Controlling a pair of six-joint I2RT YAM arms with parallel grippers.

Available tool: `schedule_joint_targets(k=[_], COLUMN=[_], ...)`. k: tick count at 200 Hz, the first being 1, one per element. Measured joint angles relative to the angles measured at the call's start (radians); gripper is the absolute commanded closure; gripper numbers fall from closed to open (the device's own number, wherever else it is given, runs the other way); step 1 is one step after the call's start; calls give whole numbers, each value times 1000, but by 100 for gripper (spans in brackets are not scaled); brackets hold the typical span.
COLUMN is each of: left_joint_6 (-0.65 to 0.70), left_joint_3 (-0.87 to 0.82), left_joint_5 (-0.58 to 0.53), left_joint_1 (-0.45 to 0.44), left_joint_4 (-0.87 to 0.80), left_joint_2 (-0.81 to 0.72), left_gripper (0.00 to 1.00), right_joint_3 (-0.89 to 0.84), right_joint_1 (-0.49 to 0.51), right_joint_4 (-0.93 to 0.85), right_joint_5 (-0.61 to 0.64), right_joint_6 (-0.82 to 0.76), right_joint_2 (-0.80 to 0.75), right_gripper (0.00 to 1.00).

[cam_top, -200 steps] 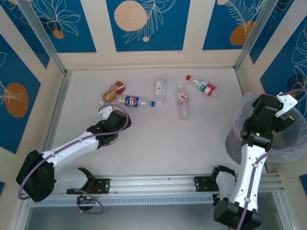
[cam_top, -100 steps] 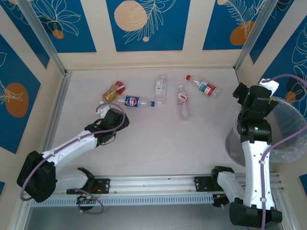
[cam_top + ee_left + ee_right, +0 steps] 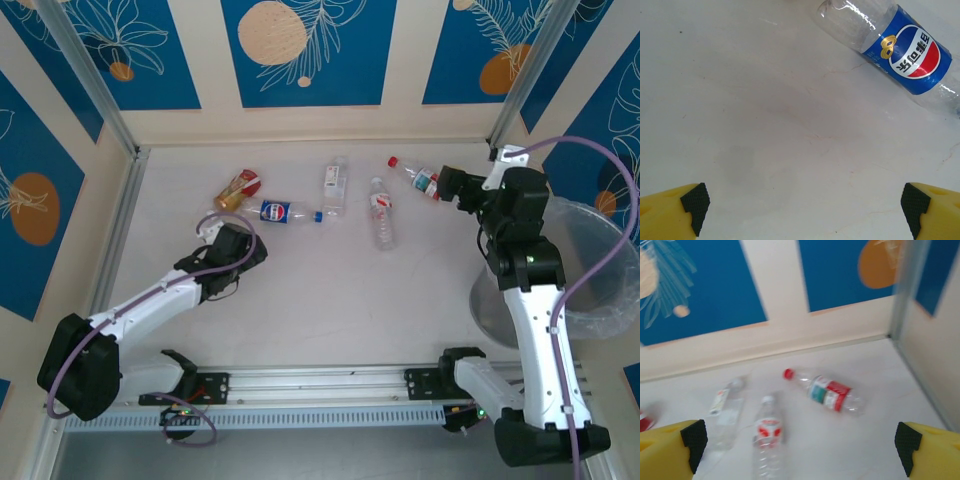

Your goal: Put the plastic bottles in the bin

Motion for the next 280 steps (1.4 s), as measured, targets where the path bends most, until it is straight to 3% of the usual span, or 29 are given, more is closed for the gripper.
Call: schedule_joint_targets(k=[36,112,203,280], left_joint_6=[1,36,94,109], left_joint_3=[0,-4,-21,-22], left_joint_5=[50,68,182,232], left_joint_1=[11,42,47,47], left_joint_4=[1,-28,-14,-13], left_joint_2=[-3,-147,-155,-154], left_gripper=[0,0,0,0], right_joint_3=[14,61,333,568], right_joint_1=[104,259,253,163], right_joint_4=[-5,-79,-251,-412], right_joint_5=[-88,-98,-60,-104], right_joint_6=[16,50,130,147], right_joint_2=[105,385,795,1097], right_gripper=[1,1,1,0])
